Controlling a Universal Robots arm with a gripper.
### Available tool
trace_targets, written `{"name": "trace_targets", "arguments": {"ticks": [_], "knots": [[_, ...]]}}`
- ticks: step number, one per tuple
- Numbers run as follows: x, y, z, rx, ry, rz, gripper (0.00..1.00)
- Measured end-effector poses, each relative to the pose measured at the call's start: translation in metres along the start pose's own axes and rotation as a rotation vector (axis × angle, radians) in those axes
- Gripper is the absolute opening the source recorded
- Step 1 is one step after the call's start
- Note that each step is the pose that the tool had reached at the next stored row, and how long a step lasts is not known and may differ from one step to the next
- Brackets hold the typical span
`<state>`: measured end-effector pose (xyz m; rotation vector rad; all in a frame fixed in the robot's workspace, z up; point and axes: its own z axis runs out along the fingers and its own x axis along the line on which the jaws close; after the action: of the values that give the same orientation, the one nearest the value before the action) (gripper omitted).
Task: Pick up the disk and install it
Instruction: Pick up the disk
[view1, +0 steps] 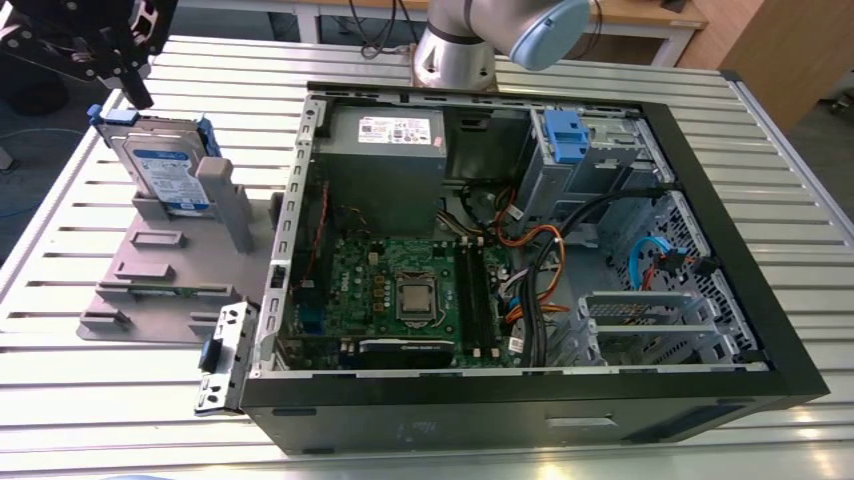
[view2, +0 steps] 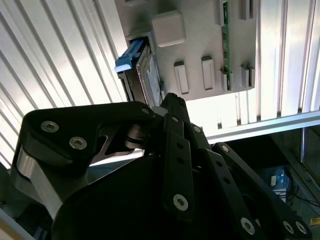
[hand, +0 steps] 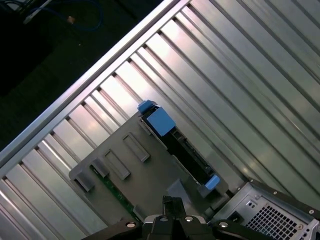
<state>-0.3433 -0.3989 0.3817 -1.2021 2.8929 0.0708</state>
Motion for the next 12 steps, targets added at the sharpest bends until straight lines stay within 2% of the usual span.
{"name": "trace_targets", "arguments": {"ticks": [12], "knots": [[0.0,0.0,0.0,-0.0005,0.0008,-0.021,0.11]]}}
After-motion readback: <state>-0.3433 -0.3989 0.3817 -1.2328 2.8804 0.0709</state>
